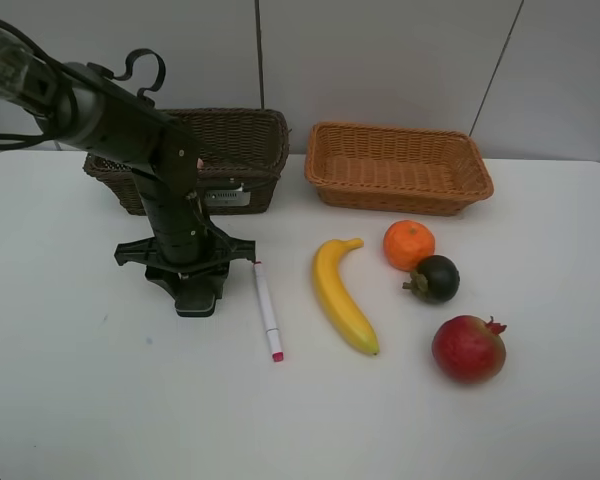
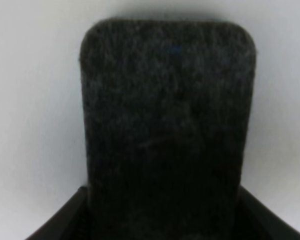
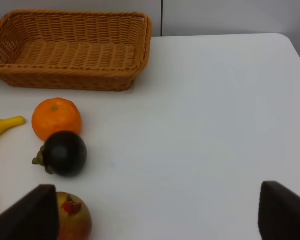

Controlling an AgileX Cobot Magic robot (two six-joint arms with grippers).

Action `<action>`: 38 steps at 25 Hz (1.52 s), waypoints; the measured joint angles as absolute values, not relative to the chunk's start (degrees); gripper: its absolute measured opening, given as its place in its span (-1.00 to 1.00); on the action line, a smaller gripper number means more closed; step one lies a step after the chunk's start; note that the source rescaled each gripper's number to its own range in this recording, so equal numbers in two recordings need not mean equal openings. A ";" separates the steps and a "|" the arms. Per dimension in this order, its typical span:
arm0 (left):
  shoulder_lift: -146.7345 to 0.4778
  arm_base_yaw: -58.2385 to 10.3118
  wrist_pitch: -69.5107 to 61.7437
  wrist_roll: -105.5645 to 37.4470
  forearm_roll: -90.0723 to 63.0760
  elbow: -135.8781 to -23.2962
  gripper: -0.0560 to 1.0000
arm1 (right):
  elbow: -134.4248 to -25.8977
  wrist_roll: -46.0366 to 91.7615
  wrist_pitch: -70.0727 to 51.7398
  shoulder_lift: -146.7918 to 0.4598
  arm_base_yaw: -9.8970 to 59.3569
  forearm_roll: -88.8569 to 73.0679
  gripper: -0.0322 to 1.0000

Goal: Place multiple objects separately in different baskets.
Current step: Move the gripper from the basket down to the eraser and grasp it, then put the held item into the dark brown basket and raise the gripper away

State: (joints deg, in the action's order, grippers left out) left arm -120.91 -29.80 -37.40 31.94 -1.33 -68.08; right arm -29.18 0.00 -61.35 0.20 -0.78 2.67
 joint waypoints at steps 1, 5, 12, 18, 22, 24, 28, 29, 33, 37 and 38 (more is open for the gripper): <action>-121.05 -29.80 -38.93 31.17 -1.89 -68.81 0.13 | -29.18 0.00 -61.35 0.20 -0.78 2.67 0.61; -119.84 -29.80 -48.75 26.15 -6.35 -76.04 0.13 | -29.18 0.00 -61.35 0.20 -0.78 2.67 0.61; -115.87 -29.08 -54.84 21.74 -6.70 -99.51 0.13 | -29.18 0.00 -61.35 0.20 -0.78 2.67 0.61; -120.88 -22.80 -52.35 21.62 -4.67 -111.29 0.13 | -29.18 0.00 -61.35 0.20 -0.78 2.67 0.61; -126.38 -19.21 -47.50 21.62 -4.09 -112.30 0.13 | -29.18 0.00 -61.35 0.20 -0.78 2.67 0.61; -128.58 -18.65 -45.66 21.11 -3.46 -112.30 0.13 | -29.18 0.00 -61.35 0.20 -0.78 2.67 0.61; -130.30 -18.71 -44.41 20.03 -1.79 -112.30 0.26 | -29.18 0.00 -61.35 0.20 -0.78 2.67 0.61; -130.30 -18.71 -44.77 20.73 -1.57 -112.30 0.44 | -29.18 0.00 -61.35 0.20 -0.78 2.67 0.61; -130.30 -18.71 -47.74 24.50 -1.39 -113.22 0.83 | -29.18 0.00 -61.35 0.20 -0.78 2.67 0.61; -130.30 -18.75 -57.28 25.12 -2.88 -117.55 0.88 | -29.18 0.00 -61.35 0.20 -0.78 2.67 0.61; -130.30 -18.75 -61.11 25.07 -4.23 -119.00 0.88 | -29.18 0.00 -61.35 0.20 -0.78 2.67 0.61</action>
